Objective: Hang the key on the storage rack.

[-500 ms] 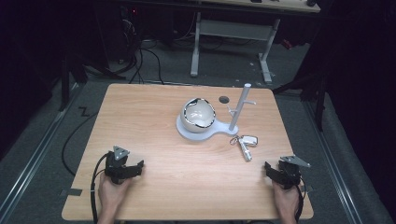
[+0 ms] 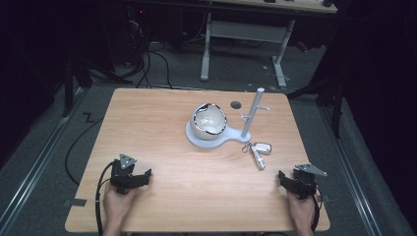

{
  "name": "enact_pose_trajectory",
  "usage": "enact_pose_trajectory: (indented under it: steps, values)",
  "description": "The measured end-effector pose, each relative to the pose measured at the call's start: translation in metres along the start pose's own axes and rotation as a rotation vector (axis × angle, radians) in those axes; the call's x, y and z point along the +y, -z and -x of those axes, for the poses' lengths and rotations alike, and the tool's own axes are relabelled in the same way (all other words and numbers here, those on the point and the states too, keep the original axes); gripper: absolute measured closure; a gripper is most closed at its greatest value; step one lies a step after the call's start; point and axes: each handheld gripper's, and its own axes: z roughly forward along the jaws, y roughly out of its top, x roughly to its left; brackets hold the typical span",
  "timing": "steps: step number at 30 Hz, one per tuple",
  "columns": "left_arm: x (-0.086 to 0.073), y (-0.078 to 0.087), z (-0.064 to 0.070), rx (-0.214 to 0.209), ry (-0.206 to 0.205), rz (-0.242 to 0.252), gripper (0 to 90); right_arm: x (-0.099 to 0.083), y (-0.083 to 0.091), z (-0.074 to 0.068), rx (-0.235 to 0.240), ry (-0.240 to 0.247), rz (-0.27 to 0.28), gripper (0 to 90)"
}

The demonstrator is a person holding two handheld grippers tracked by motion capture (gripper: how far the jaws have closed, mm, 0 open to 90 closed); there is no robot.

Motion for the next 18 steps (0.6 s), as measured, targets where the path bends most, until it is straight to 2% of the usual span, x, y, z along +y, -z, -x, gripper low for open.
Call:
enact_pose_trajectory:
  steps: [4, 11, 13, 18]
  values:
    - [0.0000, 0.0000, 0.0000, 0.000, 0.000, 0.001, 17.9, 0.0000, 0.0001, 0.0001, 0.001, 0.005, 0.000, 40.1]
    - [0.0000, -0.0001, 0.0001, 0.000, 0.000, 0.001, 18.0, -0.0005, 0.0010, -0.0010, 0.025, 0.034, 0.010, 52.0]
    - [0.0000, -0.0001, 0.0001, 0.000, 0.000, 0.001, 18.0, -0.0007, 0.0015, -0.0023, 0.019, 0.037, 0.010, 55.8]
    - [-0.0001, 0.0001, 0.0003, -0.006, -0.006, 0.001, 18.0, -0.0009, 0.0018, -0.0046, 0.021, 0.034, 0.018, 57.5]
